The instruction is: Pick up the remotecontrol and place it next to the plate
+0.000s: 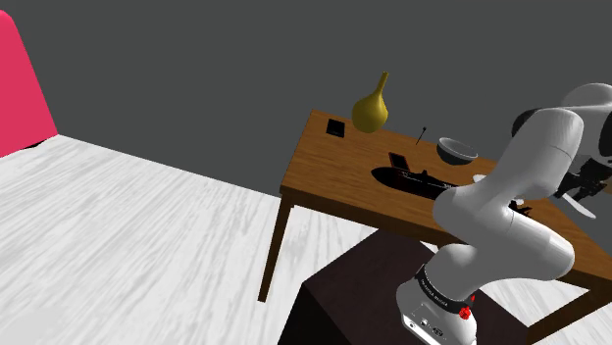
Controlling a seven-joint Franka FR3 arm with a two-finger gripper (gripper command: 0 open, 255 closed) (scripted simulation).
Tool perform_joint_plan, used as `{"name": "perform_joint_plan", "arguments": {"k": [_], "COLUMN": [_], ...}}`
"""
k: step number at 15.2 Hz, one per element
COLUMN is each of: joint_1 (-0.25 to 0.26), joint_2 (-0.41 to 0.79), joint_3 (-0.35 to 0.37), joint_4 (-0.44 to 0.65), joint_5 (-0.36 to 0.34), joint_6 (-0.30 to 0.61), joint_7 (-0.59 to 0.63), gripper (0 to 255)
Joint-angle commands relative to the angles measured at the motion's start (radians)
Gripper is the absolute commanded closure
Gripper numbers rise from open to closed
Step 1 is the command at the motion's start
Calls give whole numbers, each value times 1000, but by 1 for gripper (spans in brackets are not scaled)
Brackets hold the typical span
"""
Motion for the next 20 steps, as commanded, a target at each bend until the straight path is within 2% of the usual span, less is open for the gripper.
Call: {"name": "perform_joint_plan", "arguments": {"k": [1,3,17,20], "joint_1": [-90,-187,-133,-133], "joint_2": [85,178,192,192], "joint_3": [21,46,53,53], "joint_4": [158,339,146,146], "joint_5": [28,53,69,69], "joint_6": [-65,-137,48,48], "joint_7": [-12,-10,-47,-47], "gripper": [255,255,255,255]}}
